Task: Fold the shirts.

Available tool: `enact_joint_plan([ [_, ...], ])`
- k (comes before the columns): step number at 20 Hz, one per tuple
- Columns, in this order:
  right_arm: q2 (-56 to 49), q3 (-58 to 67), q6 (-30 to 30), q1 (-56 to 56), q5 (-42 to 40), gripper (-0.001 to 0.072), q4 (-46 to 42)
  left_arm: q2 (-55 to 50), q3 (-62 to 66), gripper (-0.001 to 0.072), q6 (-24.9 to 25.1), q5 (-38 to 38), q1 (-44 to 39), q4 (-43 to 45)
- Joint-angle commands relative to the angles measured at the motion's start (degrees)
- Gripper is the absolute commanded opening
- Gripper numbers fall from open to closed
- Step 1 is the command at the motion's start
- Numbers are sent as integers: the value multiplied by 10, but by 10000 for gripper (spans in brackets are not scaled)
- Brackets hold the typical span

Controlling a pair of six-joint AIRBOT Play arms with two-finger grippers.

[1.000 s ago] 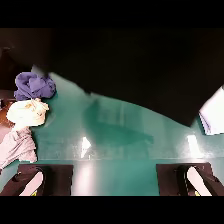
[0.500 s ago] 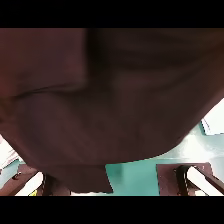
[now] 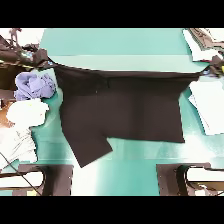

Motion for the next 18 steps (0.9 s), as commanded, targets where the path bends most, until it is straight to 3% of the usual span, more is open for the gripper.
enact_joint_plan([
  [1,-72,-13,2,43,-132,14,-9,-74,-12,24,69,122,0,-96],
  [4,-90,-14,1,80,-250,14,-10,-92,-12,24,96,203,0,-123],
  [8,-86,-13,1,120,-317,14,-89,-96,-12,24,136,212,0,-104],
  [15,-86,-16,-10,168,-129,13,-205,-96,-12,24,137,21,0,70],
  [18,-77,-57,-6,172,-107,13,-200,-96,-16,24,126,-37,0,145],
])
